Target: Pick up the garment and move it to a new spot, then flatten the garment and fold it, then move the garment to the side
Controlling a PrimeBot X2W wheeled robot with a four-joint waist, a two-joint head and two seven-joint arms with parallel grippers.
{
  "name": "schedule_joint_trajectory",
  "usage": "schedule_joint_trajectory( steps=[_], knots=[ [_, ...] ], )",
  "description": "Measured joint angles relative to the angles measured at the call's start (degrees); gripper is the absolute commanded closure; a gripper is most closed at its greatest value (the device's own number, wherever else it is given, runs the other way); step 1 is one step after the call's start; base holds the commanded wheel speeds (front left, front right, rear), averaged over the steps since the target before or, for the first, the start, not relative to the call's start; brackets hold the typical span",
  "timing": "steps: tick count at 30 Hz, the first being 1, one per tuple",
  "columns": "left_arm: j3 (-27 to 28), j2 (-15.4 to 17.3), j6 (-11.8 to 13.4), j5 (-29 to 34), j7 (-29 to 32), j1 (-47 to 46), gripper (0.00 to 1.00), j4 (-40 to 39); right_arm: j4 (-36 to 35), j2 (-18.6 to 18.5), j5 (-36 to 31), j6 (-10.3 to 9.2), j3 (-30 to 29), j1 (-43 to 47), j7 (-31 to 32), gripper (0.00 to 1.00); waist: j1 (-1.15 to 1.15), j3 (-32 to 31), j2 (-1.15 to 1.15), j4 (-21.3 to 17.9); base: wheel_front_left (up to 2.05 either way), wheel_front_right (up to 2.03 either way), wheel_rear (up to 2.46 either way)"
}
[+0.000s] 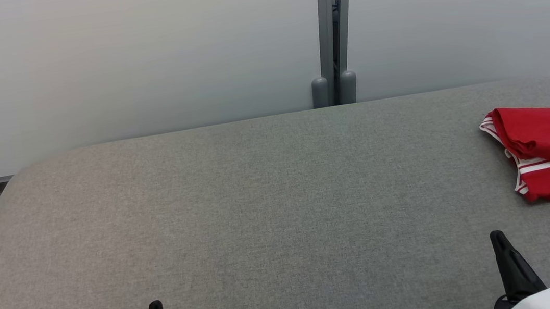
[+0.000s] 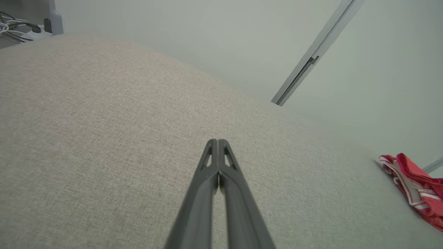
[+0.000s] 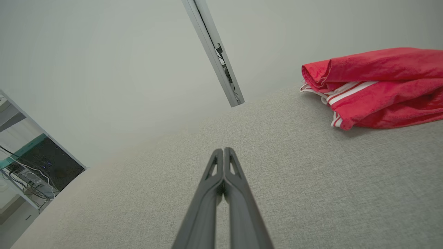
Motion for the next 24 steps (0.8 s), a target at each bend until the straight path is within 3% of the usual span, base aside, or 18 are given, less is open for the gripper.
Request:
schedule_joint_trajectory(
  steps=[24],
  knots=[
    [5.61,-0.52,-4.58,-18.08,5.49,-3.43,1.0,-0.38,-0.41,-0.11,20.38,0.0,-2.24,-2.72,4.99,1.0,0.0,0.94,0.0,-0.26,0.0,0.0,0.0]
  ],
)
